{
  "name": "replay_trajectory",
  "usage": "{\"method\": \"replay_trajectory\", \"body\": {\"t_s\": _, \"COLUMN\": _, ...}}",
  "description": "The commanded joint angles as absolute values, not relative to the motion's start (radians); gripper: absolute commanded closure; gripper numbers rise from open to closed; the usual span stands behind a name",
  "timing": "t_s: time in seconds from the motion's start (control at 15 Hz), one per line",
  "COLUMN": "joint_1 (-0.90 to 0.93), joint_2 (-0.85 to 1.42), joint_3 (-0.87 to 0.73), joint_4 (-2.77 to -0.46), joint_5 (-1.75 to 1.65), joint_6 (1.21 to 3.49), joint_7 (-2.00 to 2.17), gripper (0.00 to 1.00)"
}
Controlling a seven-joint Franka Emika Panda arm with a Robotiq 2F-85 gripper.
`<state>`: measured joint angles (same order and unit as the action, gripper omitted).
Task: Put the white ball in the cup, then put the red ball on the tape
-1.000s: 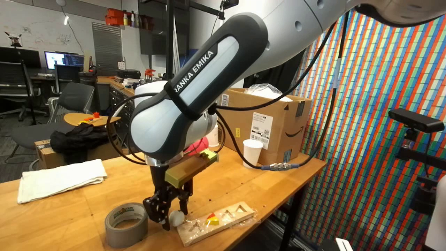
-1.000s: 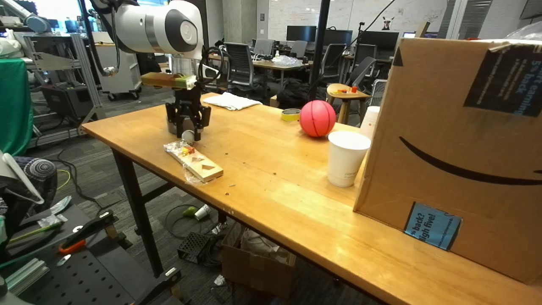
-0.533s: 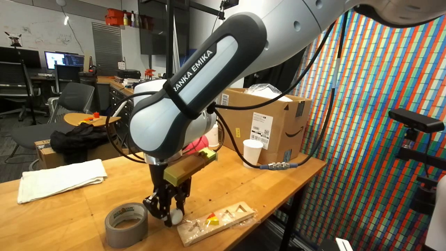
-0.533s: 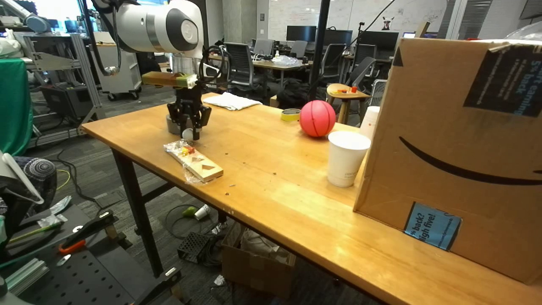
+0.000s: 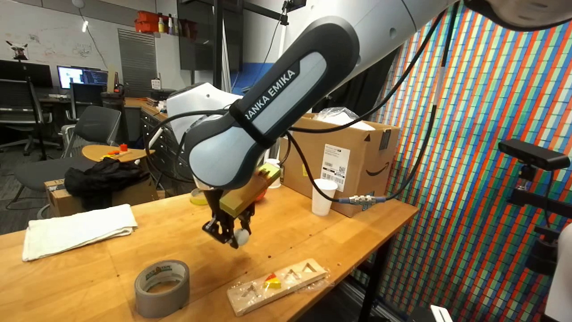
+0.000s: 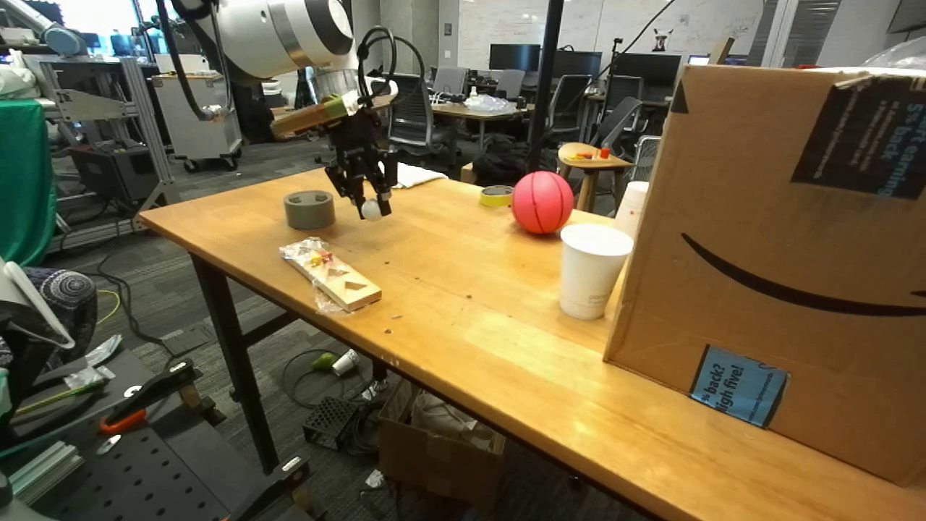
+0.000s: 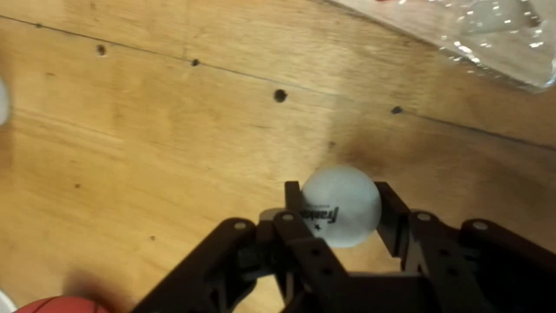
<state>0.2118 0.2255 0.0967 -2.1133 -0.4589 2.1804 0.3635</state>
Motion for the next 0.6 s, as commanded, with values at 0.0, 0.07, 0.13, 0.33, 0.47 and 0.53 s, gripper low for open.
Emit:
{"method": "replay_trajectory", "body": {"t_s": 0.0, "joint_1": 0.233, "joint_2": 0.213, "joint_3": 0.057, "joint_4": -2.034, "joint_5": -0.597, "joint_6": 2.049, "joint_7": 0.475, "gripper": 0.81}}
{"method": "replay_trajectory", "body": {"t_s": 0.07, "joint_1": 0.229, "joint_2": 0.218, "joint_3": 0.051, "joint_4": -2.011, "joint_5": -0.624, "joint_6": 2.014, "joint_7": 0.501, "gripper": 0.81}}
{"method": "replay_trajectory", "body": {"t_s": 0.13, "joint_1": 0.224, "joint_2": 0.224, "joint_3": 0.048, "joint_4": -1.991, "joint_5": -0.644, "joint_6": 1.982, "joint_7": 0.522, "gripper": 0.81}}
{"method": "replay_trajectory", "body": {"t_s": 0.33, "joint_1": 0.207, "joint_2": 0.252, "joint_3": 0.029, "joint_4": -1.934, "joint_5": -0.7, "joint_6": 1.882, "joint_7": 0.564, "gripper": 0.81}}
{"method": "replay_trajectory", "body": {"t_s": 0.47, "joint_1": 0.197, "joint_2": 0.274, "joint_3": 0.013, "joint_4": -1.901, "joint_5": -0.744, "joint_6": 1.815, "joint_7": 0.6, "gripper": 0.81}}
{"method": "replay_trajectory", "body": {"t_s": 0.53, "joint_1": 0.192, "joint_2": 0.284, "joint_3": 0.008, "joint_4": -1.89, "joint_5": -0.767, "joint_6": 1.791, "joint_7": 0.617, "gripper": 0.81}}
